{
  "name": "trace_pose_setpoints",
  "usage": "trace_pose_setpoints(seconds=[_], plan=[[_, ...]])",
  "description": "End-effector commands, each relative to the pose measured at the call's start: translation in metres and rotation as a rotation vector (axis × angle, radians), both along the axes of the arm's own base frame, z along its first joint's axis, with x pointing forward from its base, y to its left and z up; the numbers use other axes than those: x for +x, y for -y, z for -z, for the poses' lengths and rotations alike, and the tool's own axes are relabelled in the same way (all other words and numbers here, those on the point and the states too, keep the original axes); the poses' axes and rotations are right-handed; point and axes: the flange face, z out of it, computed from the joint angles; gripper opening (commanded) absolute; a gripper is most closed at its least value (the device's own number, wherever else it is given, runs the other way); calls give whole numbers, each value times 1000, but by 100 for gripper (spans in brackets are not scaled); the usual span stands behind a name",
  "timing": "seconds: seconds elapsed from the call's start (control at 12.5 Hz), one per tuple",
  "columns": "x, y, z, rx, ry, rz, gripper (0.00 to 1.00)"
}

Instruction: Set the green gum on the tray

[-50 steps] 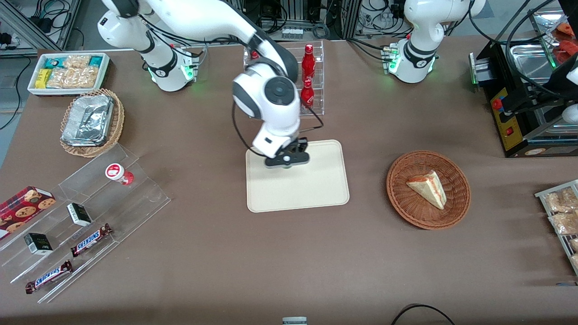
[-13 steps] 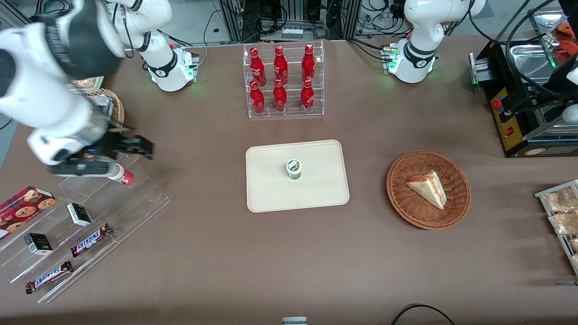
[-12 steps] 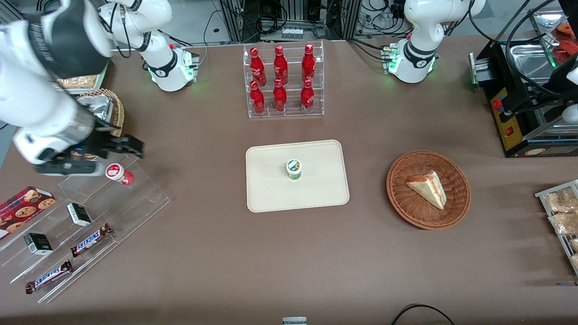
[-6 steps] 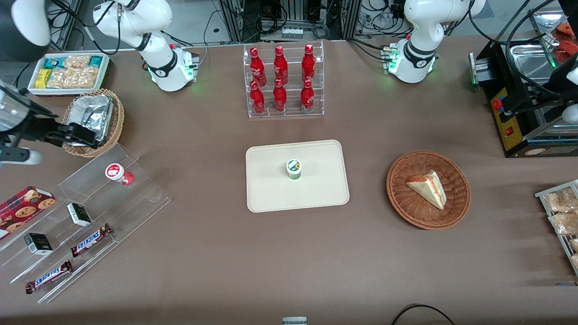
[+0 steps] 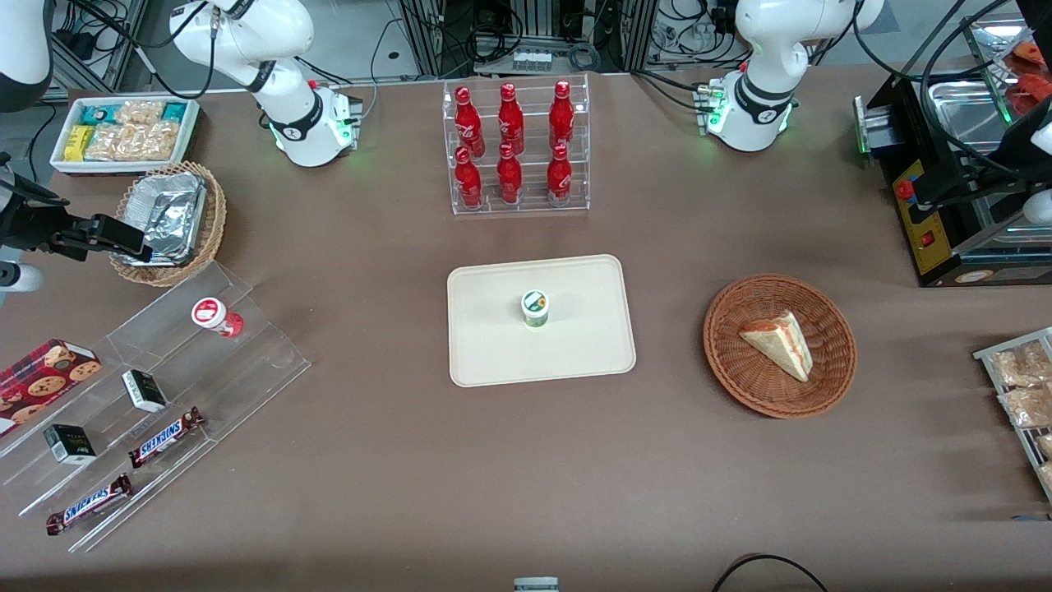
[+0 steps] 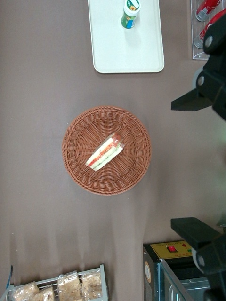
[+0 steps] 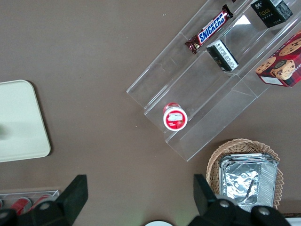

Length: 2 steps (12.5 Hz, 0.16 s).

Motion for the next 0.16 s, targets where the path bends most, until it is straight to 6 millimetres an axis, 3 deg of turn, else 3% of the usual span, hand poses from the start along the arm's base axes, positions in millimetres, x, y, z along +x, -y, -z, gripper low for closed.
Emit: trace_pose_setpoints(seconds=[0.0,0.08], plan=[[-6,2,-7,-4,1,0,100],[-6,3,-6,-4,-1,1,100]])
